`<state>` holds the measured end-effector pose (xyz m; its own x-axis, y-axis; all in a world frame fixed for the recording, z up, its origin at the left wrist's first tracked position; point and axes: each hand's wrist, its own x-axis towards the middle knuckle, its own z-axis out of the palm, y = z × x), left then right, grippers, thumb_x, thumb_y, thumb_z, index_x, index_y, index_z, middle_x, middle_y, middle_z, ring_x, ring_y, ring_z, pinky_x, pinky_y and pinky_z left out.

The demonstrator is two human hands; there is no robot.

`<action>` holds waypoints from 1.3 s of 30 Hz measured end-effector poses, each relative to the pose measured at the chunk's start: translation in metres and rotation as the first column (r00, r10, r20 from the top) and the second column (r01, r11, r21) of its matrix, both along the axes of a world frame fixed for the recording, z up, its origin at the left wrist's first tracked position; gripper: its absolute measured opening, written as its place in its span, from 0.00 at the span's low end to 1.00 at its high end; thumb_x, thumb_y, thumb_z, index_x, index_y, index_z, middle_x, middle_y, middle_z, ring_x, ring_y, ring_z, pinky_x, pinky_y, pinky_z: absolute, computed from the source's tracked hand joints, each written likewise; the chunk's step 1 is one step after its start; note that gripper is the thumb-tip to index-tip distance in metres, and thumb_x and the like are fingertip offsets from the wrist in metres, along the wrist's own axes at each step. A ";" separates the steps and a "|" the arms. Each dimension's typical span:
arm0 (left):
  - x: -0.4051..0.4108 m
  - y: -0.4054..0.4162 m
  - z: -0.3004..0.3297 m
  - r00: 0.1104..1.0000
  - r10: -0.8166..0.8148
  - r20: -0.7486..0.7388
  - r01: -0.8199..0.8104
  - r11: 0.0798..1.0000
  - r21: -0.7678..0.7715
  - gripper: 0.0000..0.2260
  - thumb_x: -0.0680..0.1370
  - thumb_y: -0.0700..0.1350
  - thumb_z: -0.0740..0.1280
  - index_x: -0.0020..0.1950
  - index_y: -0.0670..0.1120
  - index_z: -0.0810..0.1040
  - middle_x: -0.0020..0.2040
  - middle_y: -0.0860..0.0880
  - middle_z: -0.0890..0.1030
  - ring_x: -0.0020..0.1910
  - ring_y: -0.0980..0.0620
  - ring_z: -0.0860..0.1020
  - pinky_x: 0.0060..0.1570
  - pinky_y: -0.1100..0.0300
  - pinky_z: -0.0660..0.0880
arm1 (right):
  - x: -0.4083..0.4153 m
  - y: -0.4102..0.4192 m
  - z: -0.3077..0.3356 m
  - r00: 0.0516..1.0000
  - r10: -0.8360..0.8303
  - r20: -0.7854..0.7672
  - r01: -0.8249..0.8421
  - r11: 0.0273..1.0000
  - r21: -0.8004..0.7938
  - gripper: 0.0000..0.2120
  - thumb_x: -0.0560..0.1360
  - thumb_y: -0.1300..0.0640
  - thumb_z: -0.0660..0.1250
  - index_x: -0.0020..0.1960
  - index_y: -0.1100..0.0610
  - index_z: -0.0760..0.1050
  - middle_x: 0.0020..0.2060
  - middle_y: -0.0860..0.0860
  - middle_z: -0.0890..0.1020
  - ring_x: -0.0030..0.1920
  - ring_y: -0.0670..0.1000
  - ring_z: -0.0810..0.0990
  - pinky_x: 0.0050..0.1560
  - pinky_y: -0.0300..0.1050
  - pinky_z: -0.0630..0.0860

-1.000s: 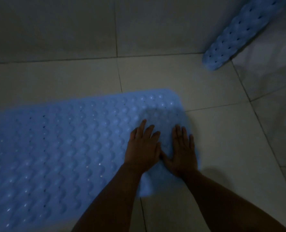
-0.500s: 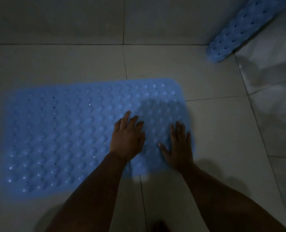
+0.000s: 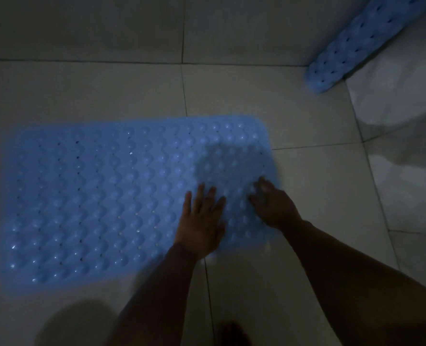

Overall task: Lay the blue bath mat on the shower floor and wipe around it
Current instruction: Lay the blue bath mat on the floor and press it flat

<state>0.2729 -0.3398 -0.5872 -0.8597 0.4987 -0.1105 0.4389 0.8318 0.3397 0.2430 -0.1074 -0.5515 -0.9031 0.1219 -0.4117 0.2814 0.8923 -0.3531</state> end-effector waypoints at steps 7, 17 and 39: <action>0.011 0.019 -0.019 0.998 0.070 0.007 -0.070 0.997 -0.016 0.38 0.79 0.70 0.52 0.83 0.48 0.56 0.83 0.42 0.49 0.82 0.37 0.43 0.76 0.32 0.48 | -0.031 -0.014 -0.007 0.924 0.051 -0.379 -0.025 0.997 0.073 0.21 0.76 0.44 0.60 0.60 0.56 0.79 0.57 0.55 0.82 0.59 0.60 0.80 0.60 0.55 0.77; -0.014 -0.013 0.019 0.942 0.030 0.333 -0.087 0.984 0.158 0.30 0.77 0.58 0.52 0.76 0.49 0.70 0.81 0.43 0.62 0.81 0.41 0.55 0.77 0.38 0.56 | -0.010 -0.069 0.025 0.936 0.020 -0.350 -0.024 1.000 -0.008 0.17 0.77 0.48 0.62 0.59 0.56 0.80 0.56 0.54 0.83 0.59 0.57 0.80 0.60 0.49 0.74; 0.011 -0.224 0.021 0.841 0.534 -0.088 -0.533 0.845 0.043 0.19 0.81 0.50 0.58 0.69 0.48 0.77 0.71 0.45 0.76 0.78 0.40 0.63 0.69 0.43 0.66 | 0.050 -0.261 -0.047 0.934 0.334 -0.123 -0.289 0.914 0.284 0.43 0.78 0.31 0.51 0.81 0.59 0.48 0.81 0.57 0.47 0.81 0.56 0.44 0.77 0.67 0.46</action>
